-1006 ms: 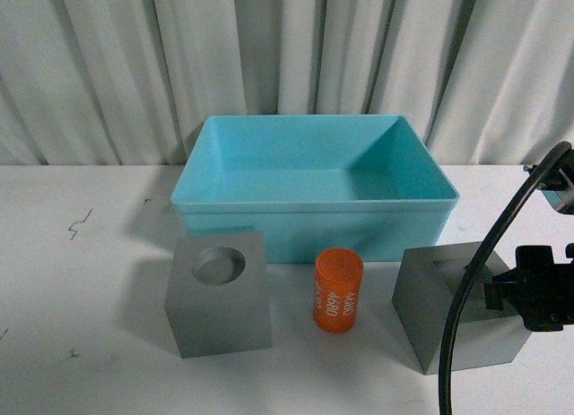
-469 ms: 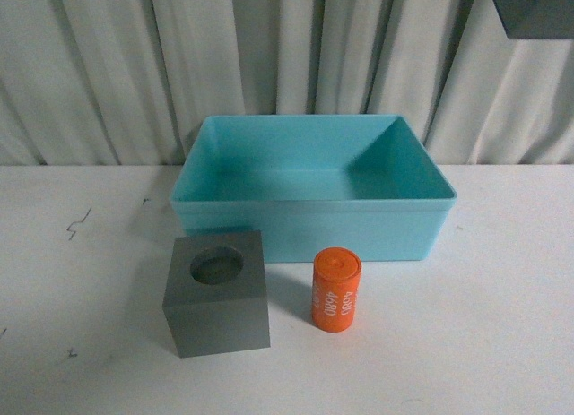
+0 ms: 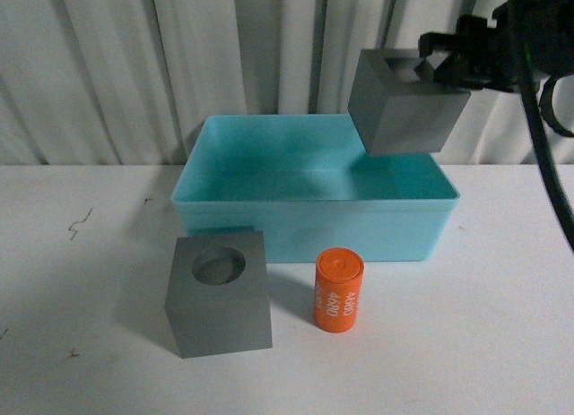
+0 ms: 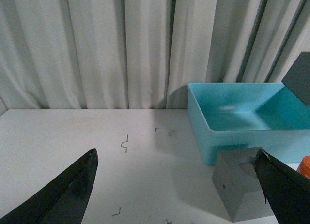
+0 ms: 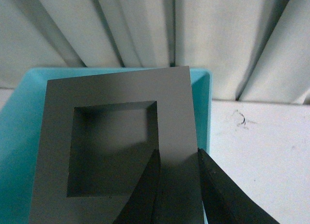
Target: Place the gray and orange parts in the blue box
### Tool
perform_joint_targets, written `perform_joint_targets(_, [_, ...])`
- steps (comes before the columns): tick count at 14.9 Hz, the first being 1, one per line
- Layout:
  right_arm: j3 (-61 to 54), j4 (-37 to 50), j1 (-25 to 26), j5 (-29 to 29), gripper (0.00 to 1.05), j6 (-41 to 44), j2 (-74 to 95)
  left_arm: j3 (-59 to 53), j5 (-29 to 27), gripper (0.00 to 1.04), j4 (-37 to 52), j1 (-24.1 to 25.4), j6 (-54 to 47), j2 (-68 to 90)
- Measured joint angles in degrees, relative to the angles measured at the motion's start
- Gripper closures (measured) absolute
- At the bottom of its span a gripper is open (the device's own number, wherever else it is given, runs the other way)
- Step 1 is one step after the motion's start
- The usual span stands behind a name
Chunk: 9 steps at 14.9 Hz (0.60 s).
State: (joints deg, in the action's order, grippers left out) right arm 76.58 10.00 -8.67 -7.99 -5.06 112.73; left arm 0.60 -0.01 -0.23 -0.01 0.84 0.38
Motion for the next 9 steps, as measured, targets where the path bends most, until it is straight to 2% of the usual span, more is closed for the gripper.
perform_joint_targets(9, [4.87, -3.65, -2.27, 6.54, 0.87, -3.87, 8.35, 0.00, 0.00, 0.07, 0.02, 0.00, 0.00, 0.00])
